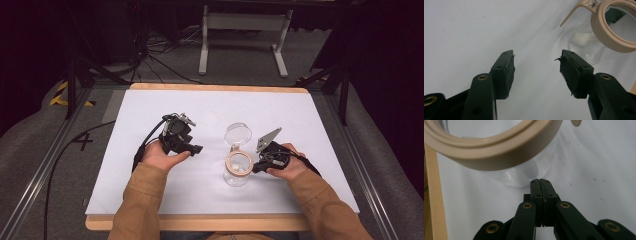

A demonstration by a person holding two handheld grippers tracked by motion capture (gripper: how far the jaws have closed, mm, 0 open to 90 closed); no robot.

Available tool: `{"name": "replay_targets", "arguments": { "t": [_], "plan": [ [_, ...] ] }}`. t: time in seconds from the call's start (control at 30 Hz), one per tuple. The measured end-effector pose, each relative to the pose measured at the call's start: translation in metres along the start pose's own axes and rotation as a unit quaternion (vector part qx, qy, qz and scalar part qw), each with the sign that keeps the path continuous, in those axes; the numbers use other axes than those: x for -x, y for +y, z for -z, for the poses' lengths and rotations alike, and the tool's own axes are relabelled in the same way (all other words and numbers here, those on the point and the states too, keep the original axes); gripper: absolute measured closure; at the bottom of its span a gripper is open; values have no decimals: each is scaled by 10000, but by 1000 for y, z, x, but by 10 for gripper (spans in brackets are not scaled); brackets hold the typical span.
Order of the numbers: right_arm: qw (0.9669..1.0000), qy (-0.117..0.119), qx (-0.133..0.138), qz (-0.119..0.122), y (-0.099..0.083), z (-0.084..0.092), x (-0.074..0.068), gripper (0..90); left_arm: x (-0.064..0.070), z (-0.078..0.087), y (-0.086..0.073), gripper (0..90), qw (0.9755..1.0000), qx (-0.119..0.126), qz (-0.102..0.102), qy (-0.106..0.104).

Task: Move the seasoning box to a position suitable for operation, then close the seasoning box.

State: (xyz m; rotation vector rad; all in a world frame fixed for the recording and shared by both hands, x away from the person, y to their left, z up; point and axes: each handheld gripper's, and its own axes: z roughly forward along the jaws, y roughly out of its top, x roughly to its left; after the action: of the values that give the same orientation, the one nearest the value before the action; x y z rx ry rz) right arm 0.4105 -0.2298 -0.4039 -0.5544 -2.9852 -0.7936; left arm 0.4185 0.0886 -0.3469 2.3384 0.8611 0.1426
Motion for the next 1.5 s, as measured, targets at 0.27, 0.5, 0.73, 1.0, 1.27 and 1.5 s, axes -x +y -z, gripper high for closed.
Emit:
{"name": "replay_targets", "arguments": {
  "t": [0.27, 0.5, 0.73, 1.0, 1.27, 1.5],
  "plan": [
    [9998, 103, -105, 126, 3, -7, -8, 894, -2, -1, 1, 482, 10000, -39, 20, 66],
    [9999, 94, -77, 120, 1, -9, -11, 893, -6, -3, 4, 517, 9998, -14, 204, 58],
    [9998, -49, 185, -10, -6, 10, -8, 890, -10, 2, 7, 693, 9990, 404, 138, -129],
    [9961, -243, 832, -154, -11, 48, -15, 893, -1, 0, 15, 895, 9970, 754, -98, -117],
    [9893, -133, 1455, -56, -1, 64, -33, 896, 7, -7, 21, 895, 9930, 1170, -132, -6],
    [9776, -150, 2098, 0, 9, 64, -47, 896, 15, -18, 25, 896, 9904, 1367, -139, -175]
  ]
}}
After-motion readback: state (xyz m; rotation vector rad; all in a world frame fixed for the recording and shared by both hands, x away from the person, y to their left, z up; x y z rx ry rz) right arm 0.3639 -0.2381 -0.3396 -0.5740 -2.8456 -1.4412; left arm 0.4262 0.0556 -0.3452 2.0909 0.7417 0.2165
